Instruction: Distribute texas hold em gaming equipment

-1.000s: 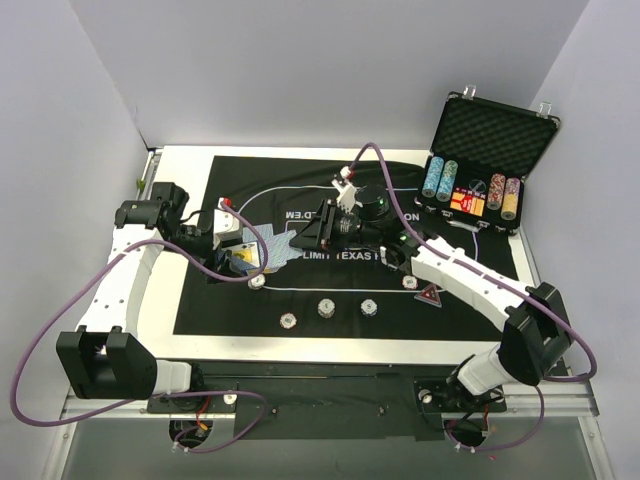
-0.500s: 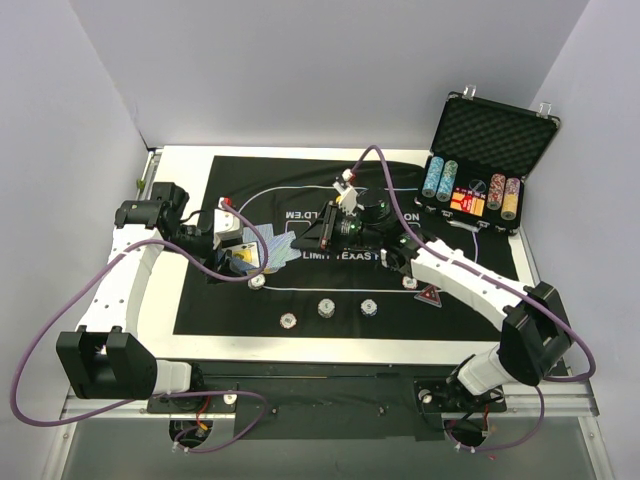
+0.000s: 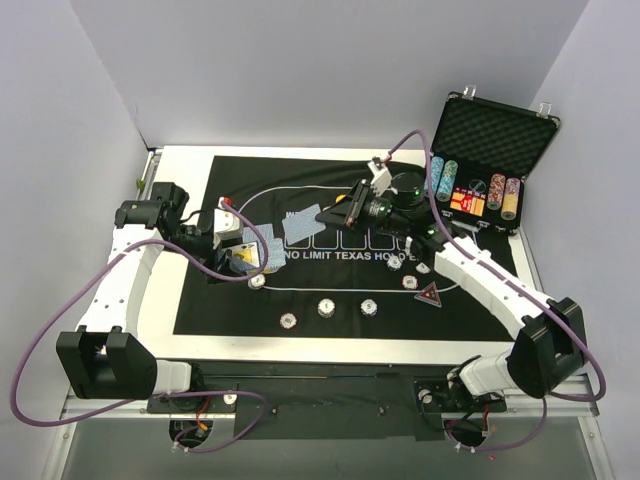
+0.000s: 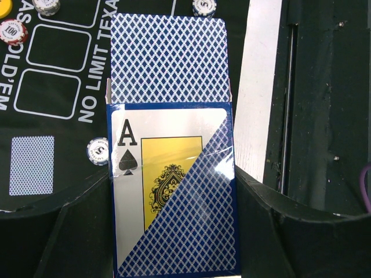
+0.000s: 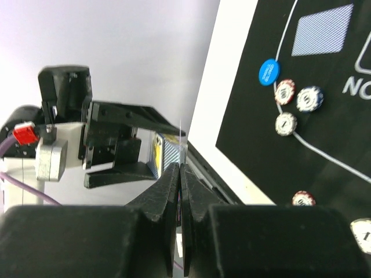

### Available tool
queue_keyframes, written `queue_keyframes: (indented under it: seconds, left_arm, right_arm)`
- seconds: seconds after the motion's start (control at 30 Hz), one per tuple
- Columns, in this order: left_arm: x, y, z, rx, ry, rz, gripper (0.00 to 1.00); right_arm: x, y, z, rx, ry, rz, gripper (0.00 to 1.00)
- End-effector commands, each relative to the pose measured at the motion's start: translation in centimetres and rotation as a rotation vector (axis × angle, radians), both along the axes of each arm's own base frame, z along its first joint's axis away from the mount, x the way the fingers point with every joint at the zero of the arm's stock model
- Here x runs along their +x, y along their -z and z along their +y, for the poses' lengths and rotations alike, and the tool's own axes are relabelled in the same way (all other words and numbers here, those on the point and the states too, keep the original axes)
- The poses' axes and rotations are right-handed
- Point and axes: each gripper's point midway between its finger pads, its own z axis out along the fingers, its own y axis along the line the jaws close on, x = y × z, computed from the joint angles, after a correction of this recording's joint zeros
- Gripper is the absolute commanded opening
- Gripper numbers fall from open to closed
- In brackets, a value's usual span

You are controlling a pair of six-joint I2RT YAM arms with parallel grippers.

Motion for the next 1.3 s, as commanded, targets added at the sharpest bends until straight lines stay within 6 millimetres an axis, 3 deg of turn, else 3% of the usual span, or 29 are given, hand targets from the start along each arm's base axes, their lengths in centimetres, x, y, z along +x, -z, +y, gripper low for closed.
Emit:
queue_keyframes:
  seconds: [0.0,0.2,0.23,0.27,0.37,0.5,0.6,0.63,0.67,0.9,1.27]
  left_arm:
    - [-2.2,-1.6,-0.7,-0.071,0.007,0.090,0.00]
    - [-2.1,-1.8,-0.8,-0.072,0.004,0.094,0.00]
    - [-2.0,-1.8,-0.8,-0.074,0.002,0.097,0.00]
    - [-2.0,-1.9,-0.8,-0.077,0.003,0.094,0.00]
    - [-1.9,-1.8,-0.9,-0.080,0.001,0.102,0.00]
    - [-1.8,-1.8,-0.9,-0.079,-0.001,0.099,0.00]
    - [-1.7,-1.9,-0.8,-0.075,-0.002,0.091,0.00]
    - [-1.7,-1.9,-0.8,-0.073,-0.003,0.089,0.00]
    - [-1.7,-1.9,-0.8,-0.073,-0.003,0.089,0.00]
    - [-1.7,-2.1,-0.8,-0.074,-0.003,0.084,0.00]
    - [-2.0,-2.1,-0.7,-0.071,-0.002,0.081,0.00]
  right_arm:
    - [1.5,-1.5,-2.1,0.033,0.046,-0.030,0.00]
    - [7.8,0.2,-5.7,0.015,0.173,-0.012,0.00]
    - [9.6,1.5,-6.6,0.003,0.204,0.017,0.00]
    - [10.7,0.9,-6.8,0.008,0.212,0.001,0.00]
    - [15.4,3.1,-8.9,-0.029,0.304,0.024,0.00]
    - [19.5,7.9,-9.7,-0.150,0.348,0.083,0.00]
    - [21.0,12.0,-9.6,-0.224,0.359,0.143,0.00]
    - [21.7,11.6,-9.5,-0.238,0.360,0.116,0.00]
    - [22.0,13.4,-9.9,-0.278,0.371,0.146,0.00]
    - [25.1,15.4,-11.6,-0.353,0.431,0.148,0.00]
    - [25.2,21.1,-16.2,-0.564,0.507,0.226,0.00]
